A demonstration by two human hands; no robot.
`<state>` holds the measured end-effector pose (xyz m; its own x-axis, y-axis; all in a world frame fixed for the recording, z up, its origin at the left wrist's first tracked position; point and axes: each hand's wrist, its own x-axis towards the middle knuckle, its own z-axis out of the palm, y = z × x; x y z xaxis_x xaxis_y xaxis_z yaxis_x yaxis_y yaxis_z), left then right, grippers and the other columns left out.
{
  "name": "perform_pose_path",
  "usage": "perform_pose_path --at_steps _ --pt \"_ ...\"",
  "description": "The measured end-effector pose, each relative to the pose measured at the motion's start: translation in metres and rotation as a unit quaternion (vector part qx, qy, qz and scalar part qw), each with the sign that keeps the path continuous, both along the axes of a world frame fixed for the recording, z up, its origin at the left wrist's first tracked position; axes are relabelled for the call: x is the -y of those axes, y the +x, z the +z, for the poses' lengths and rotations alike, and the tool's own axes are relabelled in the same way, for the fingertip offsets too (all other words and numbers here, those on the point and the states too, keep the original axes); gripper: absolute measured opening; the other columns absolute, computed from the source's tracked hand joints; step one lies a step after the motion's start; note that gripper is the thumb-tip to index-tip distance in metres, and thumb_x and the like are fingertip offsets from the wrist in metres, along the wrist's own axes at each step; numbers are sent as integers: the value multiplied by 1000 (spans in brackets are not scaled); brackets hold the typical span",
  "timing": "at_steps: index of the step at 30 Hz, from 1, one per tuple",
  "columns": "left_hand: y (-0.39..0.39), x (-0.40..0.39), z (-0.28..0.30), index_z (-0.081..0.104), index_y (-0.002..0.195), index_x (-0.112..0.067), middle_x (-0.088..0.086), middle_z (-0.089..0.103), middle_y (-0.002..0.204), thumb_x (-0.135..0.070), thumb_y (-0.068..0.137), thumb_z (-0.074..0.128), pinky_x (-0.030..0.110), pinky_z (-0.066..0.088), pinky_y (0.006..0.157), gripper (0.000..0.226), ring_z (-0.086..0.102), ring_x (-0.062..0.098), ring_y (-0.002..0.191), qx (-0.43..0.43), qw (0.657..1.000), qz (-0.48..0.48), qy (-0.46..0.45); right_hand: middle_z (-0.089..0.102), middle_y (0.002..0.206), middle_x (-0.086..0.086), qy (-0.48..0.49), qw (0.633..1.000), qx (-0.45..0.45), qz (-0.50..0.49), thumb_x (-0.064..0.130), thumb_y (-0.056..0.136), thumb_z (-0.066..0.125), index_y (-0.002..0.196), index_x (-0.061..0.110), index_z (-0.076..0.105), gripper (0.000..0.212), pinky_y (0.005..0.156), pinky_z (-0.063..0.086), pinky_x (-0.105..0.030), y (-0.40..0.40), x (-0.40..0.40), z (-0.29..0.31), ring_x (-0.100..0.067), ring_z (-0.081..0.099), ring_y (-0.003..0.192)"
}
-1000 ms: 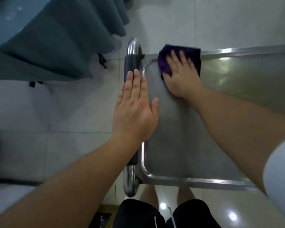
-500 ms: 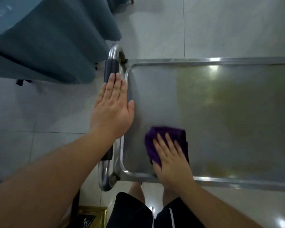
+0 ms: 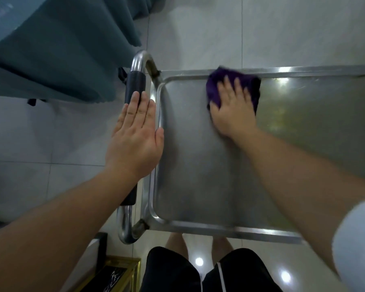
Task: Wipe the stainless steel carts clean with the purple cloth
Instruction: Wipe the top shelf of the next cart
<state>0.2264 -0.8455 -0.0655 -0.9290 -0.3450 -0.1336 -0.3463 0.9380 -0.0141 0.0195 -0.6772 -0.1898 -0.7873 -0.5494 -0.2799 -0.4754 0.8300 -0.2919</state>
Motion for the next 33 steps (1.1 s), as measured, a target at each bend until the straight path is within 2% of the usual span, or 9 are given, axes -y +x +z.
perform_pose_path --at_steps 3,7,10,13,17,20,24,28,33 --pt "-1 0 -1 4 168 -7 10 -7 177 -42 113 20 36 -12 131 67 -15 20 163 1 1000 0 -3 -6 174 4 18 1000 20 3 56 103 17 166 24 1 73 128 -7 -44 -46 19 3 -22 -10 159" --pt "0 -1 -3 2 168 -6 11 -9 177 -44 112 13 36 -12 131 68 -16 20 163 4 1000 -1 -16 -6 174 3 23 999 16 20 56 103 18 166 23 2 73 128 -5 -44 -29 3 4 -22 -10 159" --pt "-2 -1 -4 1 168 -7 10 -9 177 -45 112 11 36 -13 130 68 -17 20 162 4 1000 -5 -13 5 173 2 13 999 5 47 57 103 24 166 23 12 73 128 -2 -44 24 -35 8 -23 -1 160" --pt "-2 -1 -3 4 168 -7 10 -6 177 -44 112 14 37 -11 131 67 -14 19 163 0 1000 -3 -4 19 171 -1 -9 997 -20 72 52 103 36 164 21 25 70 128 11 -49 96 -94 9 -27 10 159" --pt "-2 0 -5 9 168 -9 9 -1 178 -44 111 16 37 -8 131 67 -12 17 163 -5 1000 0 4 16 172 3 33 995 3 95 55 102 35 165 24 18 72 126 16 -51 201 -186 5 -22 5 160" --pt "-1 1 -6 8 168 -10 8 -1 178 -46 111 16 37 -9 131 68 -14 15 162 1 1000 4 3 11 173 6 42 993 16 109 56 101 37 166 26 16 74 124 19 -51 235 -226 7 -21 8 160" --pt "0 2 -7 12 168 -8 9 2 178 -43 113 21 41 -4 132 66 -12 17 163 2 1000 7 -2 20 171 5 24 989 6 144 56 97 43 163 27 28 74 124 22 -51 178 -215 4 -21 14 159" --pt "0 1 -6 10 169 -9 8 -1 178 -41 114 24 40 -5 132 66 -12 17 163 6 1000 10 -14 30 167 -2 4 997 -23 72 54 99 34 159 19 39 70 126 20 -50 69 -154 5 -28 24 156" --pt "-1 0 -5 5 169 -8 9 -5 178 -43 114 20 36 -11 130 67 -14 18 163 18 999 8 -30 -5 173 5 62 997 41 26 62 97 15 166 27 5 78 127 -5 -43 -62 -76 5 -23 -8 159"
